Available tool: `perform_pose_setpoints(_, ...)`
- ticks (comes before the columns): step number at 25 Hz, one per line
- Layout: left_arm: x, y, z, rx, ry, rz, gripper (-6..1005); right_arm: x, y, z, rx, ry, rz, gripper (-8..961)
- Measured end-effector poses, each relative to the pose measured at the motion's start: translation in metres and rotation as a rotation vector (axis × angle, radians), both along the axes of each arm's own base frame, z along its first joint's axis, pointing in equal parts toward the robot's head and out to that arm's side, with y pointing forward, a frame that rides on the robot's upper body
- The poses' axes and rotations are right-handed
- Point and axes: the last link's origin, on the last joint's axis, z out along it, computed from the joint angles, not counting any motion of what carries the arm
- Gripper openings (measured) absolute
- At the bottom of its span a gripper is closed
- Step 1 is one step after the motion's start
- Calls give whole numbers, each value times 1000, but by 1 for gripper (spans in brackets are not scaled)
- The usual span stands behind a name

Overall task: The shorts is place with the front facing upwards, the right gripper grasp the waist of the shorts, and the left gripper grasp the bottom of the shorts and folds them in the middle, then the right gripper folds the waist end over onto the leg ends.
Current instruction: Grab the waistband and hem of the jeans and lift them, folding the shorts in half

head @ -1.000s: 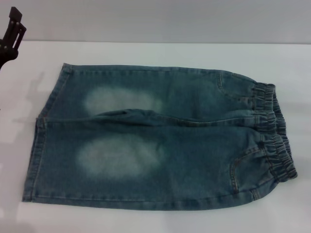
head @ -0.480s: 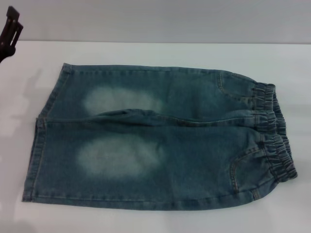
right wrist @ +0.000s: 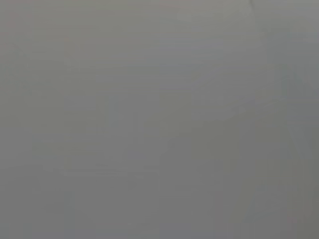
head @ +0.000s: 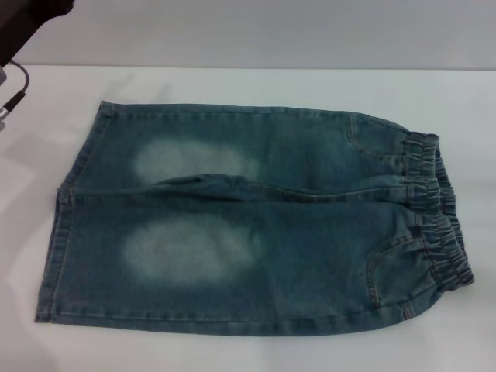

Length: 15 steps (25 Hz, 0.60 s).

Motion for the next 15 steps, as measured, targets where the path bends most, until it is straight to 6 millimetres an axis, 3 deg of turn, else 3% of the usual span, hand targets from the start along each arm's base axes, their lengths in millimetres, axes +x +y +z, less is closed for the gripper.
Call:
perform_pose_setpoints(10, 6, 3, 25, -258, 3, 49, 816, 23, -27, 16, 66, -15, -83, 515)
perform_pose_setpoints(11, -1, -5, 35, -400, -20, 89, 816, 26, -31, 18, 78, -16, -94, 515)
perform_pose_setpoints(15, -7, -14, 42, -525, -20, 124, 815, 33, -41, 24, 105, -18, -124, 515)
